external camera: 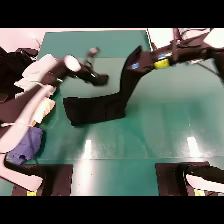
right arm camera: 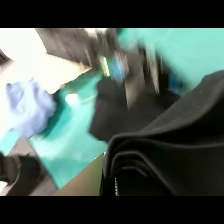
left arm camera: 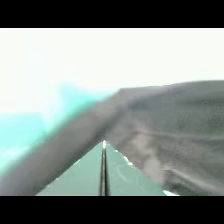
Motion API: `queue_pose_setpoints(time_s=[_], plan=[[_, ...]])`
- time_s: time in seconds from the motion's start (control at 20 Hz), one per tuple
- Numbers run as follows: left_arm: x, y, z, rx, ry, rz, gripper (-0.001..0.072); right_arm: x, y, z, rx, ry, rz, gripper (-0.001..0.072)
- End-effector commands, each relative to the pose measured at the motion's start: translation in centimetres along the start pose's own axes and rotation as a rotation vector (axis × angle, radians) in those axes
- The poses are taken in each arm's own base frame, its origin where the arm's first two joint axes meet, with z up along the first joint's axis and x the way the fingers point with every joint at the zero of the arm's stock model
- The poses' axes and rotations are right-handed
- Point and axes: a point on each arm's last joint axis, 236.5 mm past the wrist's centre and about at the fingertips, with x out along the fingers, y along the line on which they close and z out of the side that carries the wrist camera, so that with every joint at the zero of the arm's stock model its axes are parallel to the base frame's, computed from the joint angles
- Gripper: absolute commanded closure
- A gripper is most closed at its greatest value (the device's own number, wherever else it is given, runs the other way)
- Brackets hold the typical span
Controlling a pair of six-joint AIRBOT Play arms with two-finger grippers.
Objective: Fold the shirts.
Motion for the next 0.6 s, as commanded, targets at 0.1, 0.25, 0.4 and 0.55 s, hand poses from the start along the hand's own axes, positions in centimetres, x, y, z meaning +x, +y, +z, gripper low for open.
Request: queue_pose_setpoints(time_s=[0.1, 0.25, 0.4, 0.55], plan=[[-22.2, 9.7, 8.0, 0.026, -0.361, 0.343, 0.068, 13.8, 8.3, -2.8, -0.082, 0.019, 0.227, 0.0553], [-30.0, 11.4, 8.1, -0.009, -0.484, 0.432, 0.068, 19.6, 11.1, -4.6, -0.135, 0.076, 0.313, 0.036], [-31.3, 11.6, 7.2, -0.023, -0.477, 0.447, 0.068, 19.6, 9.0, -4.3, -0.216, 0.114, 0.234, 0.0374], [-29.7, 10.6, 6.5, -0.044, -0.437, 0.385, 0.068, 16.4, 1.7, -4.5, -0.185, 0.144, 0.031, 0.0374]])
